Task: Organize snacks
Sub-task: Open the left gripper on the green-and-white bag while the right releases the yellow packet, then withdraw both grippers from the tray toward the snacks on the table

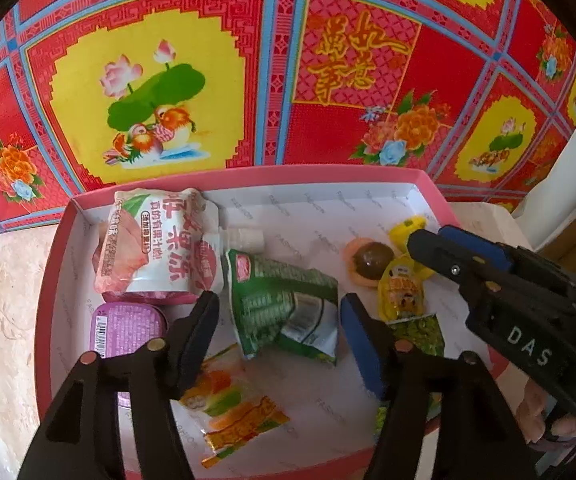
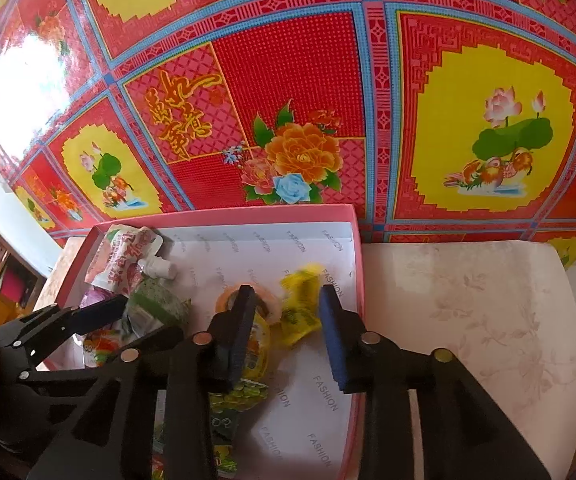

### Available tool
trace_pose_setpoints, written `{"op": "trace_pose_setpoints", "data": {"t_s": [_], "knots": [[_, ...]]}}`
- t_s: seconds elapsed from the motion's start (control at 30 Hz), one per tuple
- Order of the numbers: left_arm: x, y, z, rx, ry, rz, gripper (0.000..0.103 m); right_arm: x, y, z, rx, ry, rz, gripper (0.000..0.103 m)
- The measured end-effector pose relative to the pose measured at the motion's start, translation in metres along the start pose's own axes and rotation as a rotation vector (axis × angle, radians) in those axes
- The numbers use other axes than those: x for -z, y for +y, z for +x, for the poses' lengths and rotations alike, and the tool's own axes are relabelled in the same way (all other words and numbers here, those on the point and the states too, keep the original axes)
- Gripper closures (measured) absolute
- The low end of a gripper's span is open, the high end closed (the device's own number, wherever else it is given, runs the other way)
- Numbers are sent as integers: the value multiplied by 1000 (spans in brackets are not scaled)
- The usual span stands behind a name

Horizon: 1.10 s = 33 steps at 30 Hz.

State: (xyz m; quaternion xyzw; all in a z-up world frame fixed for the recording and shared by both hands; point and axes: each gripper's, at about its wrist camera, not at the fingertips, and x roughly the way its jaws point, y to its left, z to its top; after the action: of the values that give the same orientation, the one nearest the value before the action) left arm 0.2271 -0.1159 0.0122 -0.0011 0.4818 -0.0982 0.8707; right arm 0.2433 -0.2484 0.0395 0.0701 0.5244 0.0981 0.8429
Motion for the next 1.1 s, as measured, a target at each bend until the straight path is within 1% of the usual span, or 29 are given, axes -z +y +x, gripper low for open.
{"op": "trace_pose_setpoints", "data": {"t_s": [0.13, 0.2, 0.47, 0.6, 0.83, 1.1], "knots": [[1, -3, -8, 2, -17, 8, 27, 0, 0, -6, -3, -11, 9, 58], [2, -2, -13, 7, -23, 5, 25, 0, -1, -10, -8, -18, 18, 56], [10, -3, -35, 15, -39, -7, 24, 5, 0, -34, -18, -47, 47, 48], [16, -2, -47, 6, -43, -8, 24, 12, 4, -48, -14, -60, 41, 47], [23, 4, -70, -5, -60, -13, 24, 25, 8, -68, -19, -66, 68, 46], [40, 12, -97, -24, -72, -28, 24, 41, 17, -92, -11, -74, 71, 46]]}}
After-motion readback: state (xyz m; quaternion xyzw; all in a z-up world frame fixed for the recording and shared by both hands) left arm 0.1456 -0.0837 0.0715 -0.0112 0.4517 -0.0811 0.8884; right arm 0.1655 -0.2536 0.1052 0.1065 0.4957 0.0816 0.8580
